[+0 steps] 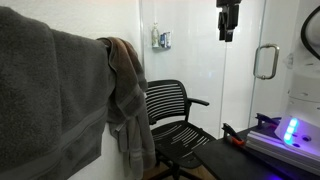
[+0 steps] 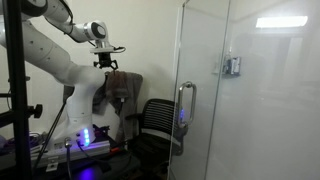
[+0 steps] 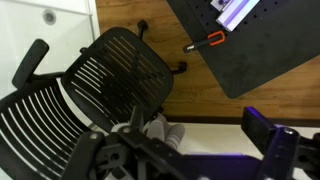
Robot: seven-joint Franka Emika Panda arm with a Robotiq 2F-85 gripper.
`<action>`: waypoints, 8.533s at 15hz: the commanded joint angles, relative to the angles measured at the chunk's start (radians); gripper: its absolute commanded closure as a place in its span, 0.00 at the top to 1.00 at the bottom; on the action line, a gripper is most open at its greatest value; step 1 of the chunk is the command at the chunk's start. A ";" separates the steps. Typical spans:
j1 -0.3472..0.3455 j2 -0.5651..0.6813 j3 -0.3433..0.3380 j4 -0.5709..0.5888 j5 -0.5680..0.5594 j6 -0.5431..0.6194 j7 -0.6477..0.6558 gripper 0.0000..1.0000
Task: Pick up the small towel and place it on the chair
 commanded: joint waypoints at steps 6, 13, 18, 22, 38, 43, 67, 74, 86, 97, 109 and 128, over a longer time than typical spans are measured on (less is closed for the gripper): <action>-0.010 0.047 -0.042 -0.007 0.000 0.006 0.037 1.00; 0.143 0.407 0.002 0.074 0.112 0.318 -0.100 1.00; 0.220 0.585 0.032 0.197 0.134 0.530 -0.045 1.00; 0.225 0.577 0.028 0.204 0.113 0.500 -0.042 1.00; 0.197 0.762 0.018 0.228 0.167 1.117 0.054 1.00; 0.175 0.907 0.004 0.267 0.151 1.264 0.137 1.00; 0.183 1.024 -0.041 0.370 0.188 1.214 0.187 0.04; 0.005 0.675 0.024 0.355 -0.021 0.964 0.286 0.02; -0.209 0.253 -0.168 0.550 0.109 0.744 0.360 0.02; -0.291 0.322 -0.275 0.415 0.190 0.551 0.294 0.02; -0.337 0.870 -0.147 0.246 0.119 0.737 0.400 0.02; -0.361 1.036 -0.132 0.394 0.324 0.831 0.290 0.52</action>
